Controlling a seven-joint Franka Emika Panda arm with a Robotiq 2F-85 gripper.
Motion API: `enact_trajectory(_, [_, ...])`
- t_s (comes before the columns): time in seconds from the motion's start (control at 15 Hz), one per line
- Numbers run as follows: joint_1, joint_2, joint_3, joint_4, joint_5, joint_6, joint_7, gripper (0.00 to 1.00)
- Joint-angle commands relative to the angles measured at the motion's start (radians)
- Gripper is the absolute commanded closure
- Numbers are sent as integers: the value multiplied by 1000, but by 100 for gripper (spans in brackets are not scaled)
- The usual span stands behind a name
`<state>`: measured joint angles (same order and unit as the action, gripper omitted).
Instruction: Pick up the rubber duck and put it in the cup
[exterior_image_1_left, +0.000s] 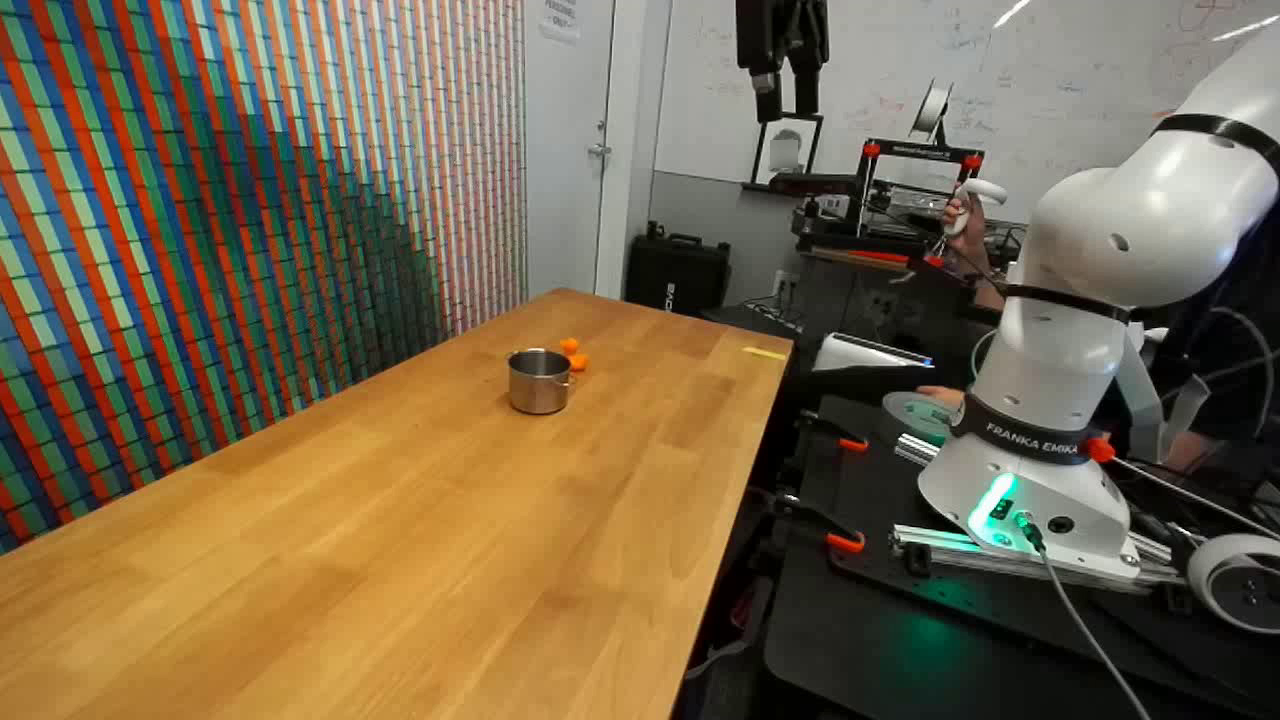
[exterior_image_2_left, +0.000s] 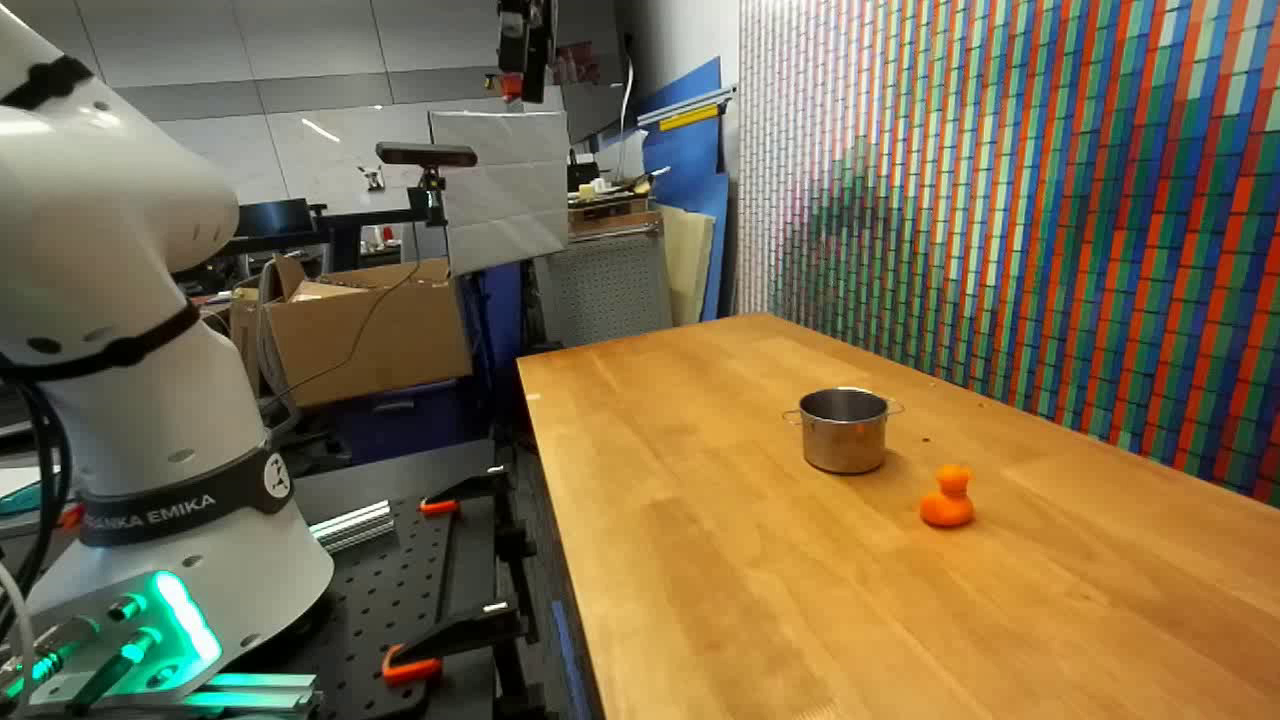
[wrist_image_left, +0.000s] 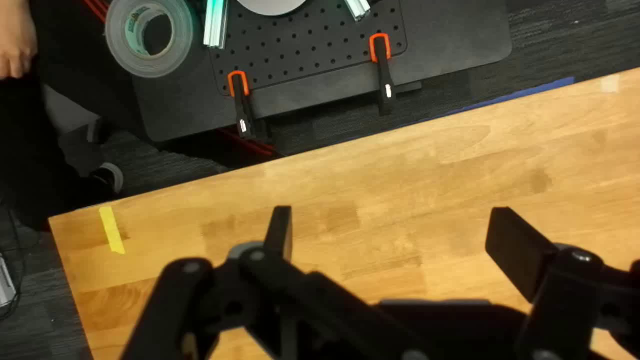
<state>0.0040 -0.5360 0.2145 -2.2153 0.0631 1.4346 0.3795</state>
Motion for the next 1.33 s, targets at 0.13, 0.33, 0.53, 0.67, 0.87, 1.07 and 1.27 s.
enact_trajectory(0.13, [13,1,-10,7,-4,0,5,0])
enact_trajectory(0.33, [23,27,5,-1,-25,41,-9,0])
enact_trajectory(0.53, [4,145,-17,51,-81,133,-45,0])
enact_trajectory(0.67, [-5,244,-56,96,-113,207,-101,0])
enact_trajectory(0.87, [-13,402,-128,178,-112,293,-216,0])
enact_trajectory(1.07, [-22,571,-204,278,-57,331,-407,0])
enact_trajectory(1.27, [-43,727,-236,381,-15,328,-586,0])
